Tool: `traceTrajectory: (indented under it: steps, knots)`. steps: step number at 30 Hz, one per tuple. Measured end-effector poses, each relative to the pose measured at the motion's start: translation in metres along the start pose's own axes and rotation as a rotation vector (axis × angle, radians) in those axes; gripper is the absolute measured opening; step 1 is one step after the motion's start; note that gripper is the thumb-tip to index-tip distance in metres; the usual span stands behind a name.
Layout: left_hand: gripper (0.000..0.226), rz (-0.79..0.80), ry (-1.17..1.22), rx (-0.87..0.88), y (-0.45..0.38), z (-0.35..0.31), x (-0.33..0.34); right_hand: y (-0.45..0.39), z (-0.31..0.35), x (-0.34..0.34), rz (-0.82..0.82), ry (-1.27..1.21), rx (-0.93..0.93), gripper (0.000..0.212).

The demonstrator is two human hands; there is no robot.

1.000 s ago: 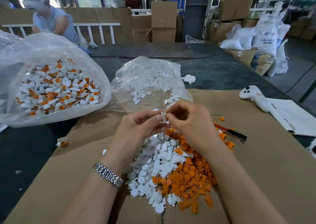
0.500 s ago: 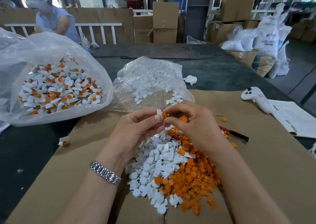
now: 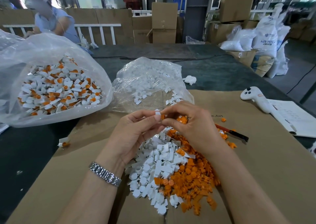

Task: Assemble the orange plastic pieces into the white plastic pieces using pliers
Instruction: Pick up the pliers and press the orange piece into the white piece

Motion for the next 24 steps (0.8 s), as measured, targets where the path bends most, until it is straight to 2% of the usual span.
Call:
traceTrajectory:
  steps: [6, 8, 11, 13, 15, 21, 24]
  knots:
    - [0.01, -0.056, -0.021, 0.022, -0.002, 0.001, -0.005, -0.001, -0.001, 0.005, 0.083, 0.044, 0.019, 0.024]
    - [0.011, -0.078, 0.039, 0.019, -0.003, 0.002, -0.008, -0.003, -0.015, -0.004, 0.104, 0.063, 0.132, 0.032]
    - [0.015, -0.111, 0.078, 0.008, -0.003, 0.003, -0.012, 0.006, -0.062, -0.024, 0.152, 0.392, 0.389, 0.043]
    - [0.013, -0.124, 0.06, 0.0, -0.003, 0.004, -0.014, 0.023, -0.1, -0.029, 0.345, 0.605, 0.596, 0.051]
    - [0.01, -0.132, 0.041, -0.004, -0.003, 0.003, -0.015, 0.035, -0.121, -0.025, 0.495, 0.639, 0.686, 0.049]
    - [0.01, -0.136, 0.025, 0.001, -0.004, 0.003, -0.017, 0.034, -0.122, -0.022, 0.529, 0.667, 0.705, 0.048]
    - [0.011, -0.143, 0.024, 0.004, -0.004, 0.002, -0.018, 0.032, -0.117, -0.025, 0.492, 0.649, 0.693, 0.042]
Point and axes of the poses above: each hand's wrist, its own y-axis away from the middle knuckle, its own x-axis out of the palm, z = x × y, the point moved 8 cm from there along -y, towards the middle knuckle, and after that the axes turned 13 degrees about y, right-handed, at the moved point
